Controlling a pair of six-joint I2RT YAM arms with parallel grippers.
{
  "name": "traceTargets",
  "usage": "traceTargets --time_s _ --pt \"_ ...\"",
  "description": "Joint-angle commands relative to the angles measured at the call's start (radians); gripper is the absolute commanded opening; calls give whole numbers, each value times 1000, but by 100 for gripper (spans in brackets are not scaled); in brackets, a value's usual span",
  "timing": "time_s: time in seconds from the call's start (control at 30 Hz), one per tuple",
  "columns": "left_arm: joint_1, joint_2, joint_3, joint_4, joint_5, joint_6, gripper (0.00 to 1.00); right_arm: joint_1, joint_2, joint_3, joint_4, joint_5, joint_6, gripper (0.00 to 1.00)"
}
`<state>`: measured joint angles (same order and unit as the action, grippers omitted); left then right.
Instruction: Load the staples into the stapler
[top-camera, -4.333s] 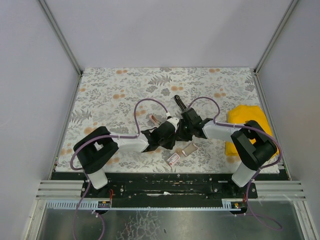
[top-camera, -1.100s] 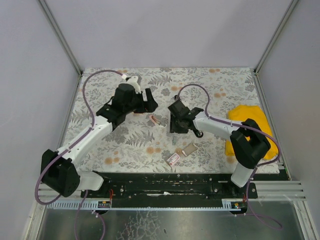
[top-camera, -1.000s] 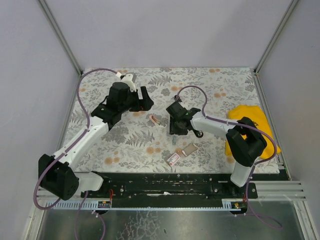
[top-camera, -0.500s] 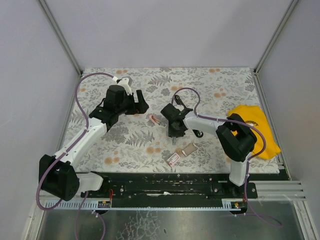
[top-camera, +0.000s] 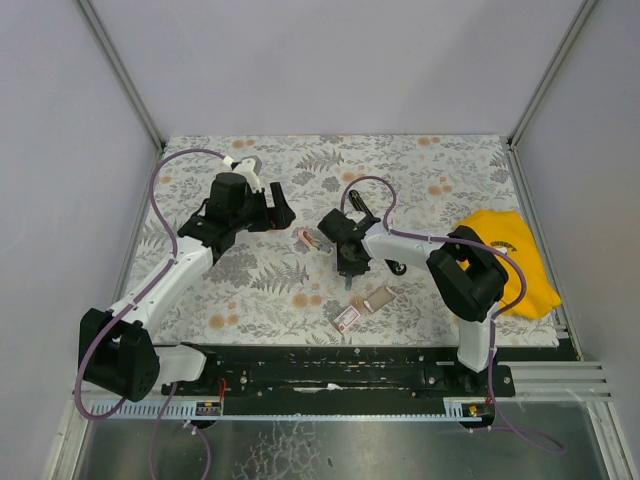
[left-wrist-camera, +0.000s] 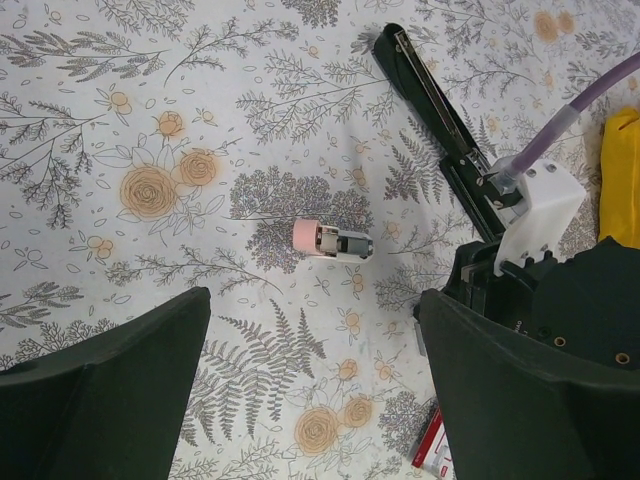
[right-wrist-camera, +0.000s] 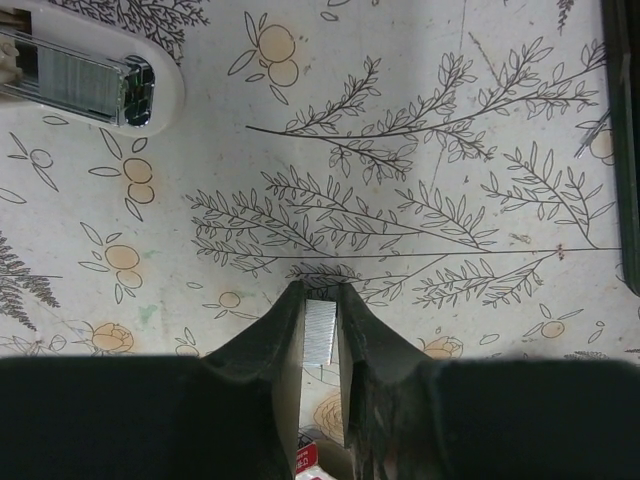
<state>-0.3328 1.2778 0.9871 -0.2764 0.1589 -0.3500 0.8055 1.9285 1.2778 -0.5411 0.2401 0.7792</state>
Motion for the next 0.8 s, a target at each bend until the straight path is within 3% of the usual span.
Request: traceTargets --time_s 0.0,0.2,0.43,0.77 --pt "11 -11 -13 75 16 -3 85 15 -1 18 -19 41 12 19" --pt "10 -9 -26 78 10 0 85 14 -107 23 14 21 -20 17" --pt "-12 46 -25 120 103 -61 70 -60 -297 12 32 -16 -110 19" --pt "-276 356 165 257 45 -250 69 -312 -529 -202 100 -116 -258 19"
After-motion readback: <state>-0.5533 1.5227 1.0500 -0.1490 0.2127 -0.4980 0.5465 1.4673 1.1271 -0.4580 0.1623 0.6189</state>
